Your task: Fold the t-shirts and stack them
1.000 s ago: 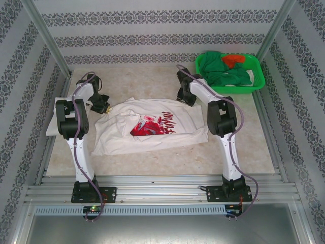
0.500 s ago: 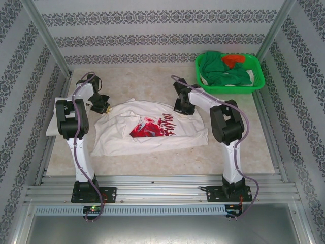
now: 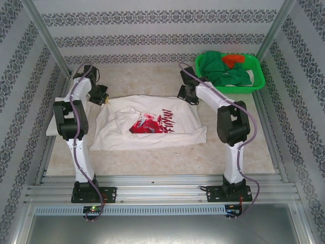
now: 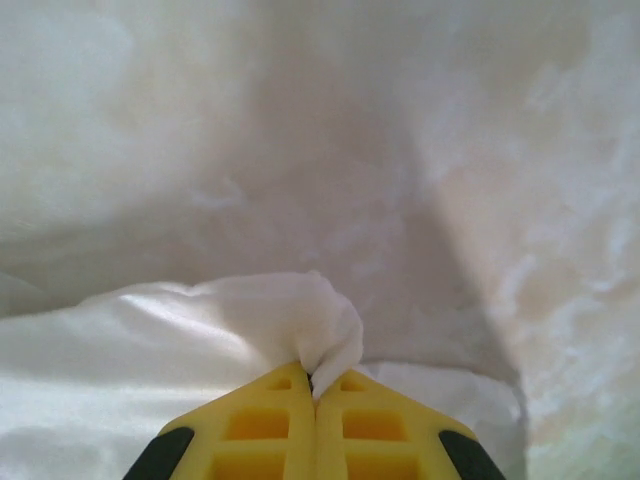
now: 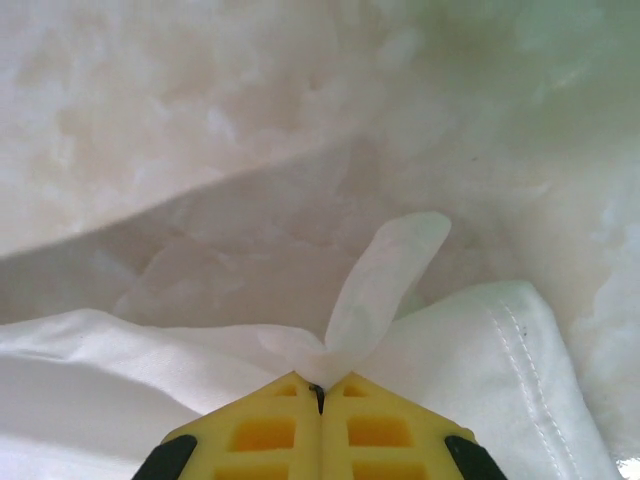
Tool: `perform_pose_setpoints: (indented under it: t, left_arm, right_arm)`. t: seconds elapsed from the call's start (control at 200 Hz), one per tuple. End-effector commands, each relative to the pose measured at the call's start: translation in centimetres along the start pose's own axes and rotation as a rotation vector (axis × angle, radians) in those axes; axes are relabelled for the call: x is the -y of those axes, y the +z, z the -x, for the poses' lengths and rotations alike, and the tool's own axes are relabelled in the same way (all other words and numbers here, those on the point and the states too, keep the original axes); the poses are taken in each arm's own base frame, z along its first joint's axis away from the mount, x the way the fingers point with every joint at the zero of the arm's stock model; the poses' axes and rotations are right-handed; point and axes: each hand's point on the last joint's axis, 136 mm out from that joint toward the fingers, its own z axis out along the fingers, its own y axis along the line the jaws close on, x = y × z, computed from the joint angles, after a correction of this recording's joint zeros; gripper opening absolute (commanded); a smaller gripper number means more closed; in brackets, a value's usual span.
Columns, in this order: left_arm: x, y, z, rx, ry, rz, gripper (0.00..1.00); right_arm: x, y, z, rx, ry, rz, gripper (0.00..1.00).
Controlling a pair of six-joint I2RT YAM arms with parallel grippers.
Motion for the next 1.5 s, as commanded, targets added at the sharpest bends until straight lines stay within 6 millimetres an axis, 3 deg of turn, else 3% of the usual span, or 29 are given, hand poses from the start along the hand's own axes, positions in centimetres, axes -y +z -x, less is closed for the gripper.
perform_pose_setpoints:
  t: [0.0,0.33,0.709,0.874,1.134,1.309,1.494]
  left_arm:
    - [0.5,-3.8,-0.4,0.021,0.05,-0.027,0.0]
    - [-2.2,-6.5,-3.1,-0.013,0.102,-0.024,0.0]
    - [-11.1,-7.4,-7.6,-0.071,0.119,0.104,0.0]
    - [-13.9,-7.6,-9.4,-0.107,0.115,0.147,0.0]
    - [-17.2,-8.3,-11.1,-0.127,0.109,0.193,0.0]
    - [-20.3,-7.8,-12.2,-0.14,0.1,0.253,0.0]
    - [-22.1,-6.5,-12.5,-0.183,0.161,0.316,0.0]
  right_arm:
    - [0.6,-2.7,1.0,0.059,-0.013,0.004,0.0]
    - [3.5,-5.4,-2.0,0.043,0.002,-0.014,0.0]
    - [7.2,-7.4,-6.6,-0.015,0.017,-0.069,0.0]
    - [8.0,-7.6,-8.8,-0.052,0.022,-0.089,0.0]
    - [8.6,-6.8,-12.2,-0.113,0.016,-0.12,0.0]
    - [10.1,-5.3,-13.9,-0.154,0.015,-0.184,0.0]
    - [10.2,-4.1,-14.8,-0.195,0.012,-0.184,0.0]
